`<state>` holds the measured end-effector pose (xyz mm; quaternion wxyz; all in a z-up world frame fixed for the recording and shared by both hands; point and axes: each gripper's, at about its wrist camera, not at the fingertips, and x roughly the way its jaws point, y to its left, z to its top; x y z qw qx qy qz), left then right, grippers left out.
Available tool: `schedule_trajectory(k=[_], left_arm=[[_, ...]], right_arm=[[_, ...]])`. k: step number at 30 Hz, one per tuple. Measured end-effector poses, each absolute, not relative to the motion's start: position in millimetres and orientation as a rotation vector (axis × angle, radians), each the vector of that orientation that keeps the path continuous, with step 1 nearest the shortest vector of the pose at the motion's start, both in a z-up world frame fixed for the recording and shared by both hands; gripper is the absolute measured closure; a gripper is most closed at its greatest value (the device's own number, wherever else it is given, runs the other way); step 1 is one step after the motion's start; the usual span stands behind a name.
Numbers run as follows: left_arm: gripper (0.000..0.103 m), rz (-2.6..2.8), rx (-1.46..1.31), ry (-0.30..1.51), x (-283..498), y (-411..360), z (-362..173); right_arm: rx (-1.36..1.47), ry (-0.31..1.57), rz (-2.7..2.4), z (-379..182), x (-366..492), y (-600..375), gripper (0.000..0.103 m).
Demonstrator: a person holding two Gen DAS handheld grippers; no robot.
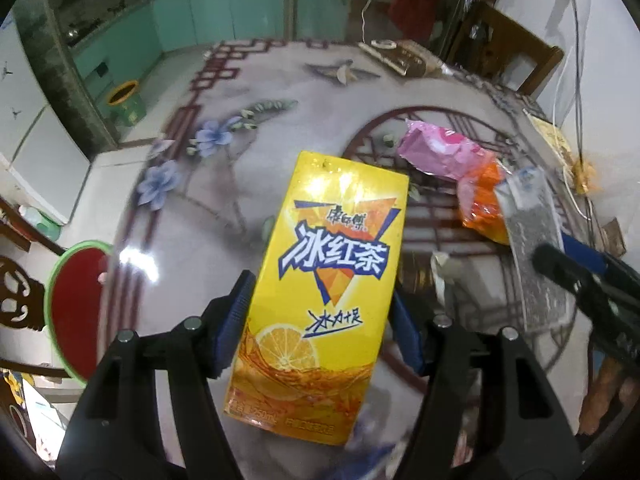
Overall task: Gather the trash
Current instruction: 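Grasp the brown cigarette pack with the right tool while left tool holds the carton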
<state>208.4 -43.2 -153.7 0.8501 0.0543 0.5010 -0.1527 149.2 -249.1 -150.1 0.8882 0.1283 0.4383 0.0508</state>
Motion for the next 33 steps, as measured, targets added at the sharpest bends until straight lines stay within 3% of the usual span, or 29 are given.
schedule_trajectory(k=[12, 14, 17, 20, 23, 24, 27, 29, 31, 33], left_arm=[[0.041, -0.241, 0.018, 0.965, 124, 21, -112], [0.041, -0.221, -0.002, 0.953, 115, 32, -108], [0.041, -0.189, -0.021, 0.939, 104, 46, -106], [0.041, -0.159, -0.041, 0.940, 97, 61, -108], [0.041, -0.125, -0.062, 0.939, 90, 78, -108], [0.041, -0.116, -0.067, 0.937, 88, 83, -108], [0.041, -0.085, -0.083, 0.925, 83, 100, -104], [0.041, -0.070, -0.091, 0.925, 81, 110, -104], [0.041, -0.064, -0.096, 0.935, 81, 117, -107], [0.041, -0.064, -0.097, 0.950, 82, 121, -111]], right_arm=[[0.221, 0.859, 0.177, -111, 108, -203, 0.049], [0.213, 0.868, 0.205, -110, 105, -191, 0.056], [0.184, 0.880, 0.239, -110, 103, -174, 0.058], [0.137, 0.884, 0.275, -110, 102, -153, 0.073], [0.122, 0.904, 0.307, -113, 103, -137, 0.075], [0.126, 0.910, 0.312, -114, 104, -134, 0.073], [0.145, 0.910, 0.315, -113, 105, -128, 0.046], [0.115, 0.909, 0.312, -112, 104, -122, 0.044], [0.081, 0.932, 0.314, -116, 104, -117, 0.029], [0.061, 0.985, 0.305, -128, 105, -112, 0.028]])
